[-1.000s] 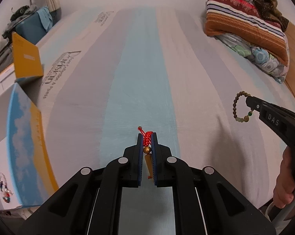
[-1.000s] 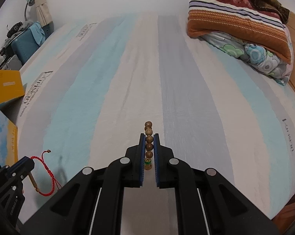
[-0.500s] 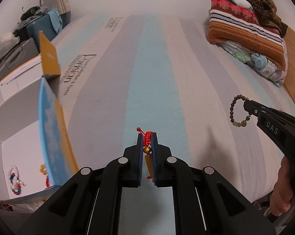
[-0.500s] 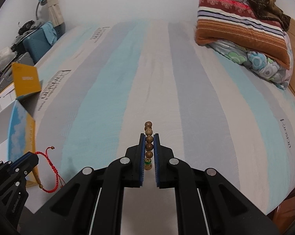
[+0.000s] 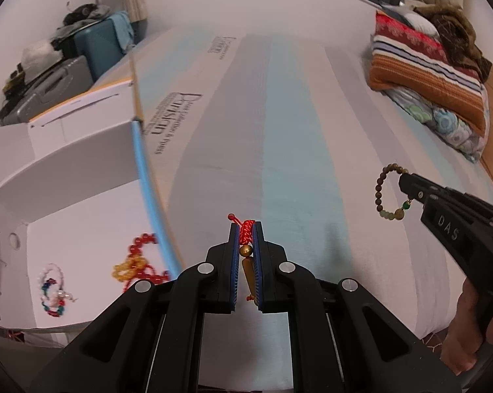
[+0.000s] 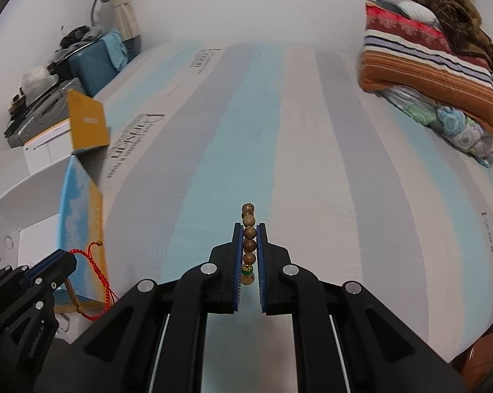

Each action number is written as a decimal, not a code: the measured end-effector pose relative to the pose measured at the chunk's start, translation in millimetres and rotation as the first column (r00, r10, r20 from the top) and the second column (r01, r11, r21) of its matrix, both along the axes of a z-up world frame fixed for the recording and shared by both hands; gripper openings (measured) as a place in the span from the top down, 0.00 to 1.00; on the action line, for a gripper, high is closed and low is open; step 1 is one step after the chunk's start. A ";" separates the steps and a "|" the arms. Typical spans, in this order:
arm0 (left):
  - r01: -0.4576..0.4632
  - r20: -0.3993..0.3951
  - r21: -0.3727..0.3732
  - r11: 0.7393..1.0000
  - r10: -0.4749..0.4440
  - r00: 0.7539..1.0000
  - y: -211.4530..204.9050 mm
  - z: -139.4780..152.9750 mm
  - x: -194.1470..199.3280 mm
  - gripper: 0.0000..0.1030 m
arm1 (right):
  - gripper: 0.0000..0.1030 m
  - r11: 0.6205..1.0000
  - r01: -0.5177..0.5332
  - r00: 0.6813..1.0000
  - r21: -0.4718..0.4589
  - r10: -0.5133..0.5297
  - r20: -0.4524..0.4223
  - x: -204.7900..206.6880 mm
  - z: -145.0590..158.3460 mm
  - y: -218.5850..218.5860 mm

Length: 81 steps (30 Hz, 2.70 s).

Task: Organize jewelry
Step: 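Lift both held bracelets and carry them over the white box, then open both tools to drop the bracelets into the box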

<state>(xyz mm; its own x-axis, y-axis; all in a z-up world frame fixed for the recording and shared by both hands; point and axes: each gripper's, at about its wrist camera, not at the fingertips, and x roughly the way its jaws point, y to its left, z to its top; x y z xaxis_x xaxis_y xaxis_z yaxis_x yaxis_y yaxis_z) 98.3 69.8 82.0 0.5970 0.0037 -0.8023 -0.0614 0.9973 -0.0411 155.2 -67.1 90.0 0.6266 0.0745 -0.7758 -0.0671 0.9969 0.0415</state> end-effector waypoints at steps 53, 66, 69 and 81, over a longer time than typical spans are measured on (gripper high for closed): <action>-0.337 -0.121 0.044 0.940 0.340 0.933 253.9 -38.9 -62.9 0.93 | 0.93 0.917 -0.398 0.906 0.018 0.396 -0.152 -17.3 -41.4 293.1; -0.344 -0.130 0.046 0.938 0.347 0.929 255.0 -43.3 -63.6 0.89 | 0.83 0.909 -0.416 0.895 0.020 0.414 -0.164 -19.6 -51.4 300.6; -0.343 -0.093 0.043 0.938 0.346 0.934 251.8 -33.2 -72.2 0.76 | 0.61 0.909 -0.415 0.900 0.035 0.415 -0.129 -23.5 -41.4 294.5; -0.362 0.104 0.077 0.929 0.353 0.930 225.9 16.2 -124.6 0.21 | 0.19 0.921 -0.387 0.922 0.042 0.387 0.027 -63.4 -8.0 255.1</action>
